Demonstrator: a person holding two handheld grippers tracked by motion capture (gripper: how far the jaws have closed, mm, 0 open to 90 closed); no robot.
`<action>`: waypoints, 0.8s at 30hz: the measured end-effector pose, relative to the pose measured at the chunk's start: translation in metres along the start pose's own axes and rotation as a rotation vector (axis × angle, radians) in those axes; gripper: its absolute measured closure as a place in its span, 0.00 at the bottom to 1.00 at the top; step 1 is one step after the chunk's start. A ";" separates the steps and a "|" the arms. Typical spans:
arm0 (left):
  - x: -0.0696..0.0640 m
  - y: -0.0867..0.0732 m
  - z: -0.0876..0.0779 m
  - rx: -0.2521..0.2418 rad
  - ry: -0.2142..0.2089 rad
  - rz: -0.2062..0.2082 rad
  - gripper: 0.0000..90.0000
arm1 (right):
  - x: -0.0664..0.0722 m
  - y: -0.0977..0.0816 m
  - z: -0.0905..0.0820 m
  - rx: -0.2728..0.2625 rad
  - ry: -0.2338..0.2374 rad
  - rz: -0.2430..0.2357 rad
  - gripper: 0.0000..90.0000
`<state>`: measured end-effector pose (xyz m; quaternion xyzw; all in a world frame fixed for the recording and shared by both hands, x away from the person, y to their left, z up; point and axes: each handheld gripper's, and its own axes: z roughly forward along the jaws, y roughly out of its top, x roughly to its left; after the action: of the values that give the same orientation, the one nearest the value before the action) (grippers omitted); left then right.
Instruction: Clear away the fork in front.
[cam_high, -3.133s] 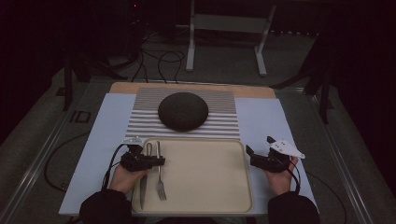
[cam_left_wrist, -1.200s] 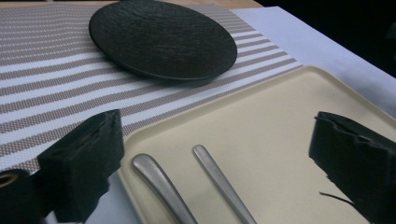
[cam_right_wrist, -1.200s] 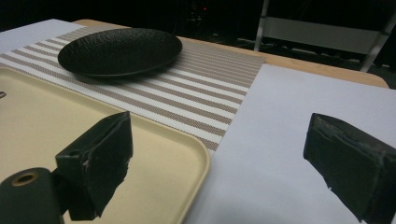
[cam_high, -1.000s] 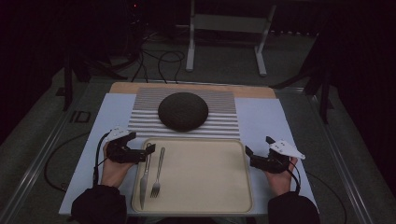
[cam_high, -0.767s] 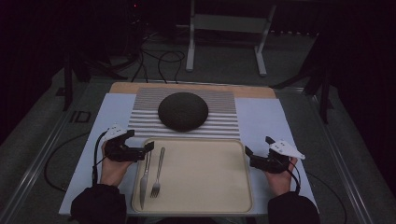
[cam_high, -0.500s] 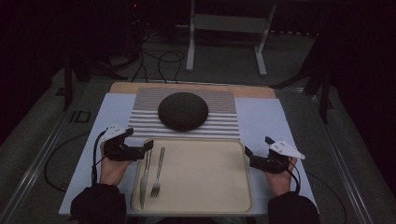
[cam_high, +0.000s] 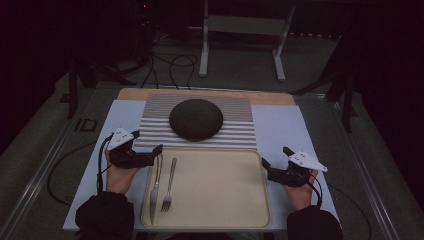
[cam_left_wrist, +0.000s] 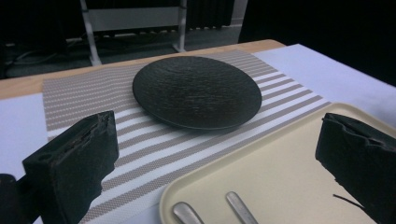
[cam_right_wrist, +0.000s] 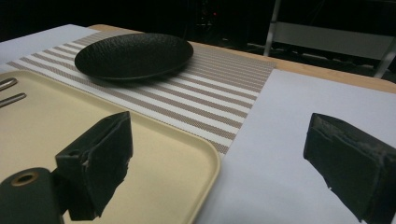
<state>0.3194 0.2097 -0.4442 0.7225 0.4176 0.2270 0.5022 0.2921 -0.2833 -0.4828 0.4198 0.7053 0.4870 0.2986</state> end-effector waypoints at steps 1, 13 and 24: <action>0.000 0.000 0.000 -0.003 0.001 0.004 0.00 | 0.000 0.000 0.000 -0.001 0.002 -0.001 0.09; 0.004 0.007 0.004 -0.026 0.024 0.036 0.00 | 0.002 -0.005 -0.002 -0.003 0.005 -0.009 0.09; 0.008 0.014 0.012 -0.024 0.064 0.060 0.00 | 0.003 -0.005 -0.001 -0.001 0.002 -0.005 0.09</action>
<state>0.3380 0.2084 -0.4369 0.7209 0.4089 0.2700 0.4901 0.2886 -0.2821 -0.4872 0.4176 0.7064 0.4869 0.2993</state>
